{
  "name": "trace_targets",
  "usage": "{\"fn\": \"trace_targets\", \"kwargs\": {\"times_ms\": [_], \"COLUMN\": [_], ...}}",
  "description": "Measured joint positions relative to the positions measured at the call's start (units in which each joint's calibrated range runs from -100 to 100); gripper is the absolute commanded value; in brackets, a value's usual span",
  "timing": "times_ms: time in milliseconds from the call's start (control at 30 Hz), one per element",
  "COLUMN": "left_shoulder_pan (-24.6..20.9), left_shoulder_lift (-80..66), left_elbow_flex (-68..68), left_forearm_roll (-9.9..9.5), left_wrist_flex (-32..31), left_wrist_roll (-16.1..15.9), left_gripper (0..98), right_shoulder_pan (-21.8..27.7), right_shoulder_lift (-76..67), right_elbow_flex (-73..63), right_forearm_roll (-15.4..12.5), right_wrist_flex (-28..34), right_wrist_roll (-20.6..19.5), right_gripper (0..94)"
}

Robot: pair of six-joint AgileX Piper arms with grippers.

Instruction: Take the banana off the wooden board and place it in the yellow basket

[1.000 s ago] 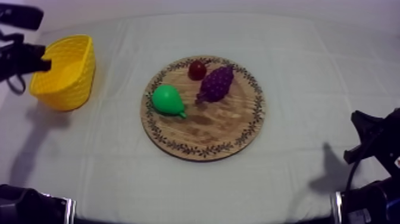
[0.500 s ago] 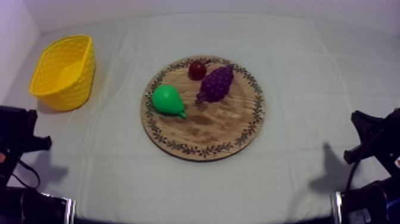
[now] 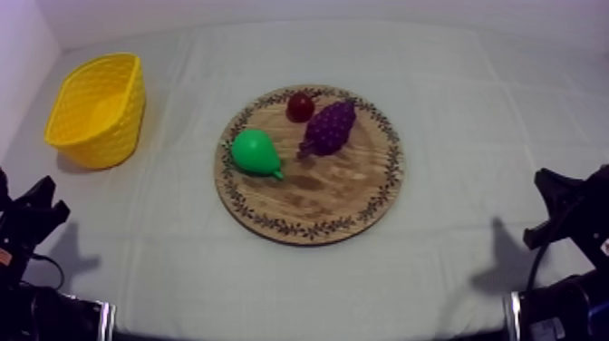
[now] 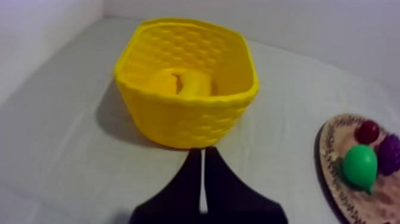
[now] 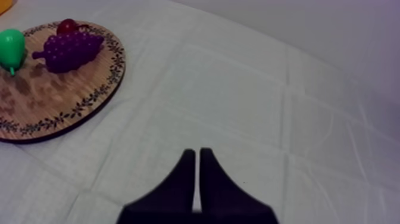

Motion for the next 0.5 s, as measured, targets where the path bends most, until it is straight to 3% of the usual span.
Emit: {"fn": "trace_targets", "kwargs": {"times_ms": [167, 500], "left_shoulder_pan": [0.0, 0.0], "left_shoulder_lift": [-0.1, -0.1], "left_elbow_flex": [0.0, 0.0], "left_forearm_roll": [0.00, 0.00], "left_wrist_flex": [-0.1, -0.2], "left_wrist_roll": [2.4, 2.1], "left_gripper": [0.1, 0.1], "right_shoulder_pan": [0.0, 0.0], "right_shoulder_lift": [0.0, 0.0], "right_elbow_flex": [0.0, 0.0], "right_forearm_roll": [0.0, 0.0], "right_wrist_flex": [0.0, 0.0], "right_wrist_roll": [0.1, 0.1], "right_gripper": [0.5, 0.5]}}
